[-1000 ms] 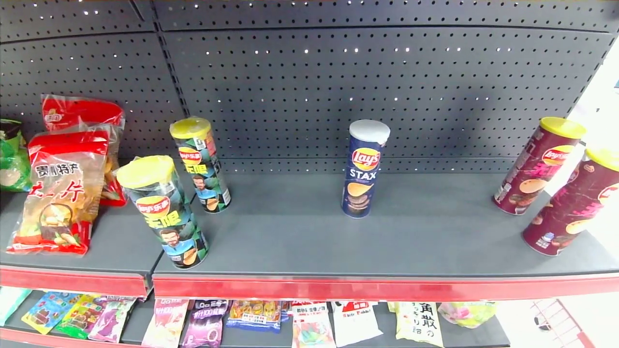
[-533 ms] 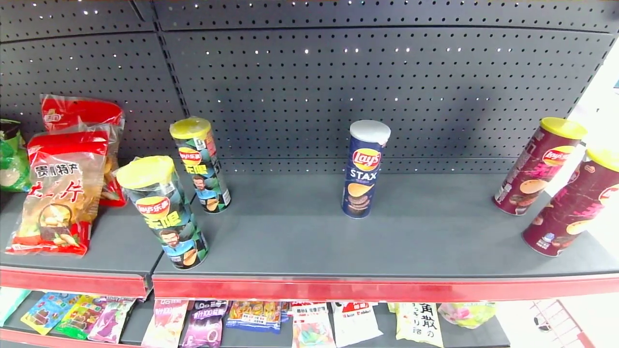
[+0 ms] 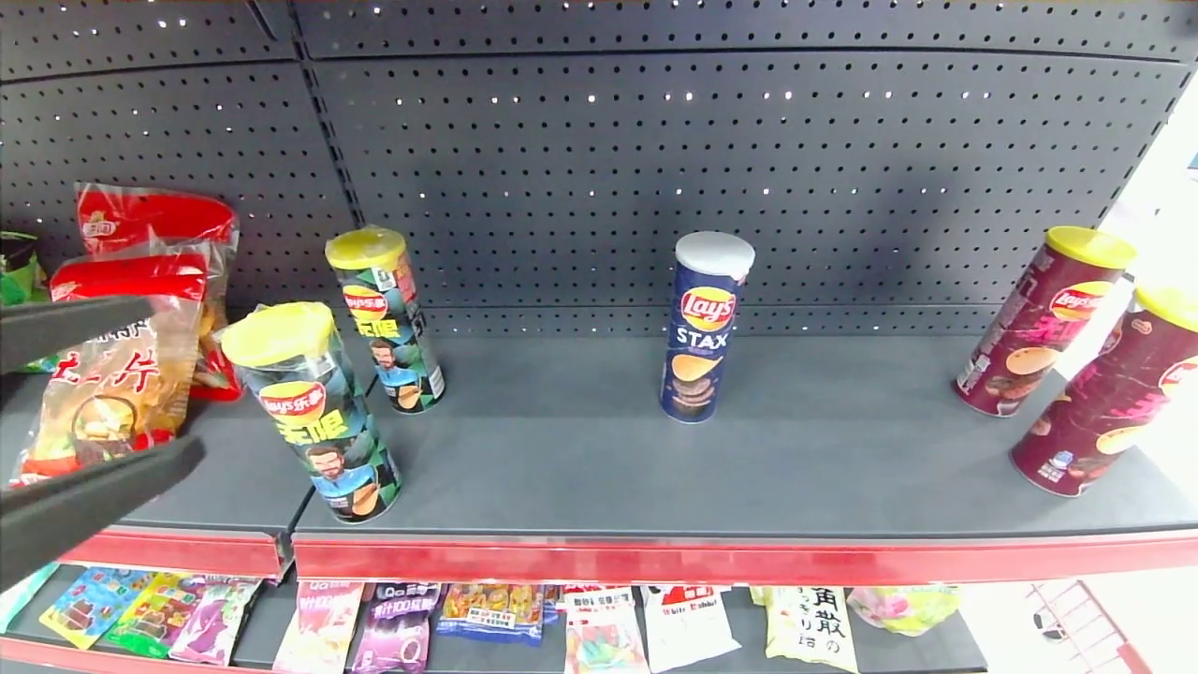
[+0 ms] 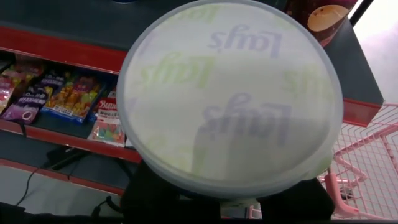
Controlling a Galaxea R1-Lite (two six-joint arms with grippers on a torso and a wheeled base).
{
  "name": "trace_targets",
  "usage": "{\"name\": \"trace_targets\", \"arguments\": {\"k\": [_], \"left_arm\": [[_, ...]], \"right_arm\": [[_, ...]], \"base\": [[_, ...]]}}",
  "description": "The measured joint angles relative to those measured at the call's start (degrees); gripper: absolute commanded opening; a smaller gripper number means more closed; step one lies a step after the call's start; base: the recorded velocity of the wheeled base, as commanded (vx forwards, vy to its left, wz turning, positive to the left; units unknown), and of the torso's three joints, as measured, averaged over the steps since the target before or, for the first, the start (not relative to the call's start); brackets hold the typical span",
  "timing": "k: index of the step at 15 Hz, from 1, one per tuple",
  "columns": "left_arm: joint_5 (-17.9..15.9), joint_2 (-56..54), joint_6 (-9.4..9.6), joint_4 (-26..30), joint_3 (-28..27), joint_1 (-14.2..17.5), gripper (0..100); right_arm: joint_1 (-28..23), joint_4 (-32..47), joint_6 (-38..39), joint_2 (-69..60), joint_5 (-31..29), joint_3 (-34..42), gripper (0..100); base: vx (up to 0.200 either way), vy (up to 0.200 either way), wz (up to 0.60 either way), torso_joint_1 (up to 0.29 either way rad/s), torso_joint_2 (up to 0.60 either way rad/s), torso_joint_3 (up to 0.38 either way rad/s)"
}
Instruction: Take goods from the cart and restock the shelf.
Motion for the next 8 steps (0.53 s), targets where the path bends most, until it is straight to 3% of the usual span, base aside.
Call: {"name": "trace_targets", "arguments": {"k": [3,5,8], "left_arm": [[3.6,10.8,1.04,-4.7,-2.9,-10.0,100],[8.0,16.7,1.21,-5.2,-5.8,-15.4,100],[15.2,24.6,1.23,-5.3,-11.7,-19.9,100]], "right_arm": [[0.0,0.1,0.0,0.0,-0.2,0.7,0],[0.0,0.0,0.0,0.0,-0.3,1.2,0],[0.0,0.0,0.0,0.0,-0.3,1.6,0]], "base": [[0.000,0.000,0.00,0.000,0.00,0.000],[0.000,0.000,0.00,0.000,0.00,0.000],[0.000,0.000,0.00,0.000,0.00,0.000]]}}
